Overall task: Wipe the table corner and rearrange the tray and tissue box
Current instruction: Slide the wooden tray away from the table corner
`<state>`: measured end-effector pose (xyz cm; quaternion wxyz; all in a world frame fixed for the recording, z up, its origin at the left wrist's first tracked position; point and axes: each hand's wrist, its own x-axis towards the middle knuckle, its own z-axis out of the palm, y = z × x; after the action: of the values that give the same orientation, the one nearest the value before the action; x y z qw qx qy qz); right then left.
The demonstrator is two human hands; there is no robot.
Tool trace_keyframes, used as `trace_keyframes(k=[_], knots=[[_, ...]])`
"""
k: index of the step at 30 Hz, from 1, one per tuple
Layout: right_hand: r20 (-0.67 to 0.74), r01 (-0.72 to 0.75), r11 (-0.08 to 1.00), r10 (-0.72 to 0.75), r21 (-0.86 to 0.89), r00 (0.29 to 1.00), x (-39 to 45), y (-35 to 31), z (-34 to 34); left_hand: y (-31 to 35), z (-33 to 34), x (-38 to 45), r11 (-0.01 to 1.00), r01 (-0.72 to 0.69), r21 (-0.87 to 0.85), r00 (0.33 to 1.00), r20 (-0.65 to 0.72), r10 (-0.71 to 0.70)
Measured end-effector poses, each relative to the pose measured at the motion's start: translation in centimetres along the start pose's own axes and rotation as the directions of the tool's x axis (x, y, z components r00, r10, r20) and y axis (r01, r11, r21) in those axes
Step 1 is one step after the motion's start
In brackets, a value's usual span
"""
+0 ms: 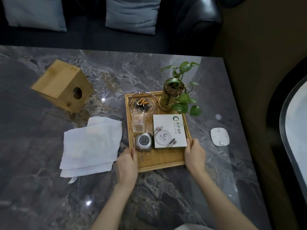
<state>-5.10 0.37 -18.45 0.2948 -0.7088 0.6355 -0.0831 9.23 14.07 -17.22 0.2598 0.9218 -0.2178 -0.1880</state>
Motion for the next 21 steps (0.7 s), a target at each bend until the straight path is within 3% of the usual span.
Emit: trace_keyframes(k=[7,18,21], knots=[[0.046,0.238,0.920,-0.235,-0.311,0.971,0.6,0.4,-1.4,0.4,-1.5,1.2,0.955,-0.152,0.256,0.982,0.148,0.117],[0.007,0.222,0.949,-0.227,-0.225,0.974,0.6,1.0,-1.5,0.1,-1.2,1.6,0.883,-0.257,0.392,0.954,0.247,0.168],[0.037,0.198,0.958,-0.195,-0.206,0.980,1.0,1.0,-1.6,-0.1,-1.3,1.6,0.904,-0.238,0.356,0.960,0.226,0.164]])
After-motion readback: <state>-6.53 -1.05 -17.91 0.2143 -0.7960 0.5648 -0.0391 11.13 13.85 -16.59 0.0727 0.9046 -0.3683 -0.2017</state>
